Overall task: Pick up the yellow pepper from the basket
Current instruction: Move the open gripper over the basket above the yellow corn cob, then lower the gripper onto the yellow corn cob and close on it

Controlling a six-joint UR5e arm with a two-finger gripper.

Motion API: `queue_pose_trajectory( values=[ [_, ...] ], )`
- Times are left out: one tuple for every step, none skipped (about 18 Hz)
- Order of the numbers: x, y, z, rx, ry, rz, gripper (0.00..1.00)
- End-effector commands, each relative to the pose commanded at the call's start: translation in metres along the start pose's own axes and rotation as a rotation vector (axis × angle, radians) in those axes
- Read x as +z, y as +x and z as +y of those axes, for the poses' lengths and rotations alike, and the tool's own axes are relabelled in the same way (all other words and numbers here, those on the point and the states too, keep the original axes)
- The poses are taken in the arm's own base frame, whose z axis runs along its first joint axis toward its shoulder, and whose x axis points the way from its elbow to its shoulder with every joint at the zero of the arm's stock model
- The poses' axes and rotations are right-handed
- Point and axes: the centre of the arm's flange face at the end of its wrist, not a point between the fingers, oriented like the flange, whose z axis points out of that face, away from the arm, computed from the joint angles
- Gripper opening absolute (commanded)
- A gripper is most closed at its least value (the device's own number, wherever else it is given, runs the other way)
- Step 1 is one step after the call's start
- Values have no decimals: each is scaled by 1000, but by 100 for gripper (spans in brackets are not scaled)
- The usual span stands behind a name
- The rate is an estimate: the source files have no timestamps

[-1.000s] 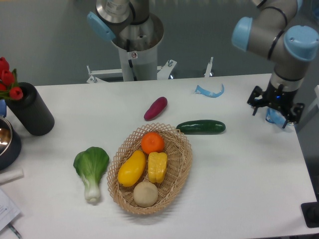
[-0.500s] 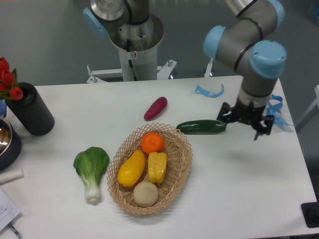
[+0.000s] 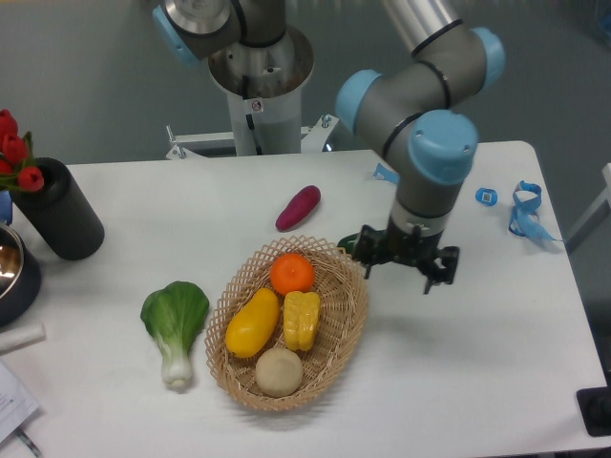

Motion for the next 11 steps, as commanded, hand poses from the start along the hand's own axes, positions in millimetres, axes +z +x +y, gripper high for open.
queue_pose_trajectory(
  values=[
    [1, 6, -4, -3, 7, 17, 100],
    [2, 8, -5, -9, 10, 23, 100],
    [5, 21, -14, -71, 34, 58, 100],
    [6, 23, -19, -111, 50, 75, 100],
    [5, 22, -23, -140, 61, 80, 100],
    [9, 23, -26, -149, 58, 84, 100],
    [11, 28, -33, -141, 56, 83, 100],
    [15, 32, -39, -131, 53, 85, 100],
    [18, 34, -43, -133, 49, 85, 100],
    [20, 34, -45, -141, 45, 83, 100],
    [21, 34, -48, -145, 45, 83, 100]
  ],
)
